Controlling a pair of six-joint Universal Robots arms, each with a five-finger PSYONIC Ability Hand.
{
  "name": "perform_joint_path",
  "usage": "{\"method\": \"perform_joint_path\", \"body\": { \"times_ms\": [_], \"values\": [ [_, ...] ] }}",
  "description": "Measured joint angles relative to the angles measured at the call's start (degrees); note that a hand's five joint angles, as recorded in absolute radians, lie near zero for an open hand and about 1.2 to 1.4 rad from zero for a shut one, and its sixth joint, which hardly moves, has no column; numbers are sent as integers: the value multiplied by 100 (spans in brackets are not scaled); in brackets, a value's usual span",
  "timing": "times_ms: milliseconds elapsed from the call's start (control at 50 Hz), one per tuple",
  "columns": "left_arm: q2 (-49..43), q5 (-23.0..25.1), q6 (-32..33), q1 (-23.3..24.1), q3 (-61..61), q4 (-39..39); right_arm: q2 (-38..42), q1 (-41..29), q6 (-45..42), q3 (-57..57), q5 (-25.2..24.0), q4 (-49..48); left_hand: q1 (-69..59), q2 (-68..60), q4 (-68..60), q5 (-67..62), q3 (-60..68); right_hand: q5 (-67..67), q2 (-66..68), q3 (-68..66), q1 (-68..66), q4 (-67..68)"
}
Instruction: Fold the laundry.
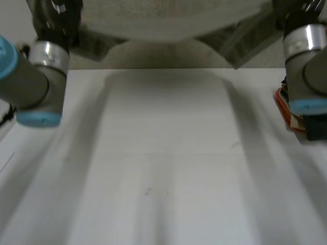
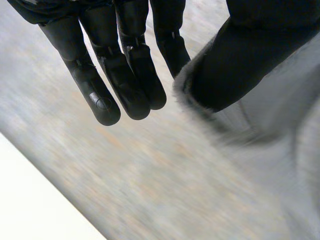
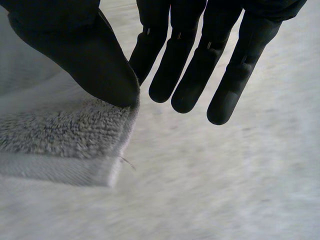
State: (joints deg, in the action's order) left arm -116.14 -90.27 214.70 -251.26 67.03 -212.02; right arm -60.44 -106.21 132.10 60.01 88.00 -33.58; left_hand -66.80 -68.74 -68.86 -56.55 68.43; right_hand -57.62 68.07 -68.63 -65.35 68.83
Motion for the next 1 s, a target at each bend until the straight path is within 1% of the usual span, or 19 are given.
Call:
{"method": "perform_joint_path", "body": {
  "times_ms": [80,180,260,320,380,420,480,520,560,580,660,720,780,900,920,1000],
  "values": [
    [-38,27,-222,-13,775,-1,145,32,85,548,-240,304,0,0,0,0,0,0,0,0,0,0],
    [-316,53,-275,5,1601,-20,451,50,107,1280,-497,766,0,0,0,0,0,0,0,0,0,0],
    [-548,60,-231,37,2167,3,582,60,80,1672,-572,1216,0,0,0,0,1,0,0,0,0,0],
    [-510,60,-171,51,2648,75,566,86,47,1915,-577,1719,0,0,0,0,1,0,0,0,0,0],
    [-198,57,-73,47,3215,246,433,153,-16,2134,-566,2309,0,0,0,0,1,0,0,-1,0,0],
    [244,55,63,34,3732,509,131,285,-132,2402,-549,3016,0,0,0,0,1,0,0,-1,0,0],
    [844,53,272,19,4294,953,-314,470,-306,2729,-533,3752,0,0,0,0,1,0,0,-1,0,0],
    [1442,53,502,5,4787,1502,-811,666,-581,3104,-528,4436,0,0,0,0,1,0,0,-1,0,0],
    [1846,56,670,-1,5100,1949,-1061,762,-765,3305,-527,4757,0,0,0,0,1,0,0,-1,0,0],
    [2125,60,791,-4,5309,2286,-1343,872,-1026,3541,-525,5095,0,0,0,0,1,0,0,-1,0,0],
    [2709,88,1057,-5,5716,3044,-1829,1061,-1673,3975,-529,5582,0,0,0,0,2,0,0,-1,0,0],
    [2869,125,1148,-10,5786,3237,-1957,1104,-1919,4089,-529,5630,0,0,0,0,2,0,0,-1,0,0],
    [2768,171,1180,-11,5619,3078,-1915,1084,-1939,4028,-521,5316,0,0,0,0,2,0,0,-1,0,0],
    [1894,180,1177,3,4735,2132,-1250,835,-1550,3438,-437,4278,0,0,0,0,2,0,0,-1,0,0],
    [1618,162,1175,7,4468,1882,-996,715,-1445,3200,-382,3950,0,0,0,0,2,0,0,-1,0,0],
    [854,33,1173,26,3737,1315,-373,443,-1299,2606,-276,3129,0,0,0,0,2,0,0,-1,0,0]
  ]
}}
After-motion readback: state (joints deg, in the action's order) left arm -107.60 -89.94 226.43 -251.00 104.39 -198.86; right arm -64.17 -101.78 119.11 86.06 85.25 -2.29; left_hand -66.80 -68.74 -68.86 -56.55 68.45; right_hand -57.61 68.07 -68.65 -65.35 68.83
